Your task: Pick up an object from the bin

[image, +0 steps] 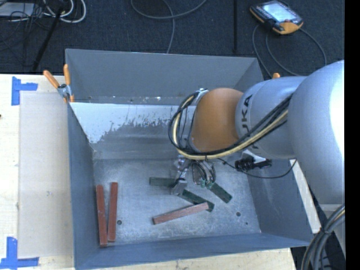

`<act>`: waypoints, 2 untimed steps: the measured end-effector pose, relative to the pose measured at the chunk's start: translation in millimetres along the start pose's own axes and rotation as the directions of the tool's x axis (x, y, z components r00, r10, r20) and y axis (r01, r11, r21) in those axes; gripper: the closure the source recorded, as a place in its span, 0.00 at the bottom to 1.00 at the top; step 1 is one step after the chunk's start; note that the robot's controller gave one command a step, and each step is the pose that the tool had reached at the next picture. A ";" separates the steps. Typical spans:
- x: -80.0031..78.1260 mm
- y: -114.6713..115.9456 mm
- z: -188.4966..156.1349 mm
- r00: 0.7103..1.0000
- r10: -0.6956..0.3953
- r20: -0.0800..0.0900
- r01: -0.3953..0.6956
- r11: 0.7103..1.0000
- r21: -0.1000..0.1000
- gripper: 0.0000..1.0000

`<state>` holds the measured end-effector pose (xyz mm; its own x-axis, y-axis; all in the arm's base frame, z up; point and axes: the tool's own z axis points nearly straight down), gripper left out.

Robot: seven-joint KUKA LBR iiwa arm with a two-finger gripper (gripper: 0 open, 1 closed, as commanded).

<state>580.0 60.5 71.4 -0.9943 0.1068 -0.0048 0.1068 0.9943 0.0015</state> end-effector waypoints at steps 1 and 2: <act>0.1 -0.1 0.4 1.000 0.001 0.000 -0.001 1.000 0.000 1.00; 1.9 -0.6 -3.6 1.000 0.001 -0.007 -0.001 1.000 0.002 1.00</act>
Offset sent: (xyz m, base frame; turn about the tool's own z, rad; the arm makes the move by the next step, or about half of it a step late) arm 0.0000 0.0001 0.0941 0.0000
